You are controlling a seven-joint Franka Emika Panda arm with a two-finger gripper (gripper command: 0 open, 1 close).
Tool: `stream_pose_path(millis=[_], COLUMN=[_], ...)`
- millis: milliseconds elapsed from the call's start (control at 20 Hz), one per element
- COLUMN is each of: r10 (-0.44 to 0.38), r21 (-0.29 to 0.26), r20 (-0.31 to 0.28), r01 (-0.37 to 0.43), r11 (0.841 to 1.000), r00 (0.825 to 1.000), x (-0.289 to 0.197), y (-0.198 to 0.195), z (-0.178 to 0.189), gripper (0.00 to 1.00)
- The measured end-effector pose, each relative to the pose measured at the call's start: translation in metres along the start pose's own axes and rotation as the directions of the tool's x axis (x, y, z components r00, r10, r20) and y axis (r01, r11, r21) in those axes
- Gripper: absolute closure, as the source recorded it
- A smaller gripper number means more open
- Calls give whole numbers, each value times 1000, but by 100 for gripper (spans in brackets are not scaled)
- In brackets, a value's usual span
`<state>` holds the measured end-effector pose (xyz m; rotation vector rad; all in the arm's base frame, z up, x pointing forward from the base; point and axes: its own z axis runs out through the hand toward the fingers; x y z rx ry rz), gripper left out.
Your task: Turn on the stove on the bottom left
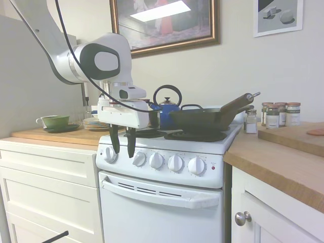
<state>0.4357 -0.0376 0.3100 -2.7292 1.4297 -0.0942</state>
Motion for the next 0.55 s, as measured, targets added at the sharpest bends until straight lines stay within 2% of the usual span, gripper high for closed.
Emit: stream_pose_path(millis=[550], r10=[-3], r21=[-1], r20=[1], r01=[3], r11=[1000], r00=[1000], x=[-1], y=[0], z=[0], gripper=[0])
